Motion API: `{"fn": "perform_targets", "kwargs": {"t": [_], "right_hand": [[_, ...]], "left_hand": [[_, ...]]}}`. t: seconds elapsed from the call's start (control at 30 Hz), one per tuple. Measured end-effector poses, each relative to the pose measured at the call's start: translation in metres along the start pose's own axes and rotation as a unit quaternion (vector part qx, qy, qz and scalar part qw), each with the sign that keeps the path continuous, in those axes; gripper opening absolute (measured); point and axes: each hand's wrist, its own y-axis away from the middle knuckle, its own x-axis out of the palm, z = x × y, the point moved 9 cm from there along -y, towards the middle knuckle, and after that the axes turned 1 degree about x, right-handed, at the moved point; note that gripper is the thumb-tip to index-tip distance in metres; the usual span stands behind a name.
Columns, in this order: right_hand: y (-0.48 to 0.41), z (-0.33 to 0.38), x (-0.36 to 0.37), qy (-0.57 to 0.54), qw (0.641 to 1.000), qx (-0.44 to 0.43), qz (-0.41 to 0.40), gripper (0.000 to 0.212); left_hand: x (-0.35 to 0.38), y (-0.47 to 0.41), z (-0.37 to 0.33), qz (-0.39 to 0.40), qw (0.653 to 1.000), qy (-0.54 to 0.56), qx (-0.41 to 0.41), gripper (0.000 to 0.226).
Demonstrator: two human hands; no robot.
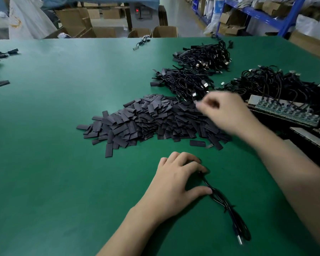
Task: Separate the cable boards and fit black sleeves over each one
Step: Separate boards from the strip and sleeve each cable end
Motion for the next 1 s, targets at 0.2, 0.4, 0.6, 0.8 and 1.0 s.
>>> {"fn": "perform_targets", "kwargs": {"t": [0.2, 0.4, 0.6, 0.8, 1.0], "right_hand": [[0.096, -0.032, 0.044, 0.012, 0.989, 0.091, 0.12, 0.027], [0.111, -0.005, 0.053, 0.115, 0.989, 0.033, 0.083, 0.032], [0.122, -0.001, 0.052, 0.102, 0.994, 0.024, 0.028, 0.009], [0.123, -0.039, 0.048, -0.245, 0.963, 0.109, -0.022, 0.019], [0.119, -0.063, 0.047, -0.486, 0.855, 0.162, -0.08, 0.014]], "left_hand": [[-0.011, -0.002, 0.009, -0.06, 0.997, 0.036, -0.031, 0.025], [-0.026, 0.0, 0.025, -0.158, 0.978, 0.092, -0.102, 0.02], [-0.025, -0.032, 0.014, -0.057, 0.991, -0.082, -0.084, 0.032], [-0.024, -0.08, 0.014, -0.036, 0.979, -0.186, -0.069, 0.036], [-0.021, -0.09, 0.023, -0.043, 0.989, -0.134, -0.045, 0.018]]}}
